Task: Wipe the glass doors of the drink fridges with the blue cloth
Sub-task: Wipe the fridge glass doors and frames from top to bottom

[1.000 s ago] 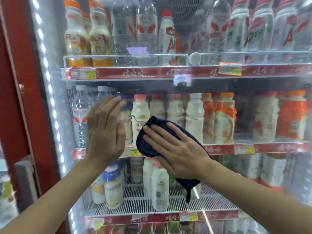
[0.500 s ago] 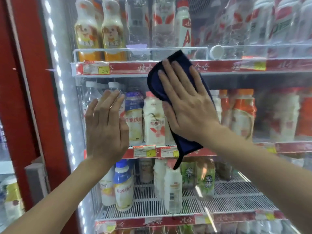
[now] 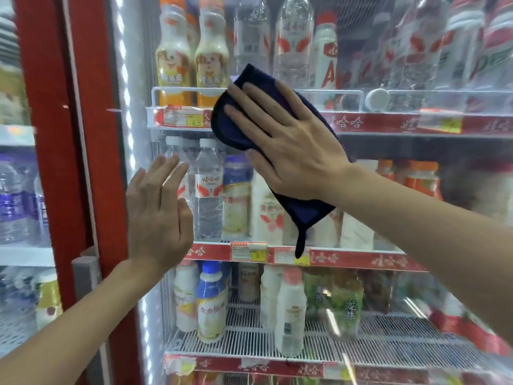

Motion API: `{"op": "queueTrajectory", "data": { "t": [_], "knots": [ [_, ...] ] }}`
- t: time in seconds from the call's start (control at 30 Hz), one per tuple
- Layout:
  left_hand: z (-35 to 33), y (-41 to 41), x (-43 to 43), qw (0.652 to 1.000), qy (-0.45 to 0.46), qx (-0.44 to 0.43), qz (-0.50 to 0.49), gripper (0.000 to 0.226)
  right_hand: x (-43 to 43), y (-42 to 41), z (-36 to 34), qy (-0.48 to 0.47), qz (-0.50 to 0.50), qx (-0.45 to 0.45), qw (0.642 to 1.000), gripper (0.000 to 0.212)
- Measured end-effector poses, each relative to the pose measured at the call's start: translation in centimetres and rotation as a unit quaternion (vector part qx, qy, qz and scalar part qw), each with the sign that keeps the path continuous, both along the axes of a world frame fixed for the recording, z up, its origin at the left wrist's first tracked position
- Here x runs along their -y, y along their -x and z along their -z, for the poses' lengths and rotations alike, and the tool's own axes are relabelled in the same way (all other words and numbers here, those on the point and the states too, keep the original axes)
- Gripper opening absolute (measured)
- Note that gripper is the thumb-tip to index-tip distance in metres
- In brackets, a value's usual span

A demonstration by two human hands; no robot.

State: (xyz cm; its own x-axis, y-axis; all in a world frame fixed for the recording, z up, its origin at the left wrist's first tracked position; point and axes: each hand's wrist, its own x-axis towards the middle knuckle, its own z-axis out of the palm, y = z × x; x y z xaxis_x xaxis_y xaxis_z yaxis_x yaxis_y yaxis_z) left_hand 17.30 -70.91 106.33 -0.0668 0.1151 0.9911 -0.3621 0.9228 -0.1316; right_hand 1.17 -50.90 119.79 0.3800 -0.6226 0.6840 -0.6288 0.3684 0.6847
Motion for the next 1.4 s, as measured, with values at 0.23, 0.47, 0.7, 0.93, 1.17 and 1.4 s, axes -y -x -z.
{"op": "queueTrajectory", "data": {
  "t": [0.23, 0.47, 0.7, 0.93, 1.17, 1.4],
  "knots": [
    [-0.1, -0.4, -0.1, 1.000, 0.001, -0.005, 0.002, 0.049, 3.9, -3.7, 10.1, 0.002, -0.019, 0.028, 0.999, 0.068],
    [-3.3, -6.5, -1.1, 0.983, -0.029, 0.176, 0.034, 0.059, 3.1, -3.3, 11.1, -0.123, -0.013, -0.052, 0.991, 0.065],
    [-0.5, -10.7, 1.7, 0.970, -0.054, 0.229, 0.062, 0.047, 6.7, -5.8, 2.6, 0.064, -0.004, 0.045, 0.997, 0.065],
    [2.3, -9.7, 3.4, 0.987, -0.057, 0.138, 0.062, 0.052, 10.2, -8.5, 10.8, 0.093, -0.036, 0.082, 0.992, 0.064],
    [5.2, -12.7, 4.0, 0.963, -0.163, 0.189, 0.104, 0.025, 9.1, -8.5, 9.5, -0.138, -0.005, -0.067, 0.988, 0.065],
    [4.8, -13.0, 4.2, 0.958, -0.171, 0.191, 0.130, 0.034, 14.0, -12.5, 5.1, 0.061, -0.022, 0.033, 0.997, 0.061]
  ]
}}
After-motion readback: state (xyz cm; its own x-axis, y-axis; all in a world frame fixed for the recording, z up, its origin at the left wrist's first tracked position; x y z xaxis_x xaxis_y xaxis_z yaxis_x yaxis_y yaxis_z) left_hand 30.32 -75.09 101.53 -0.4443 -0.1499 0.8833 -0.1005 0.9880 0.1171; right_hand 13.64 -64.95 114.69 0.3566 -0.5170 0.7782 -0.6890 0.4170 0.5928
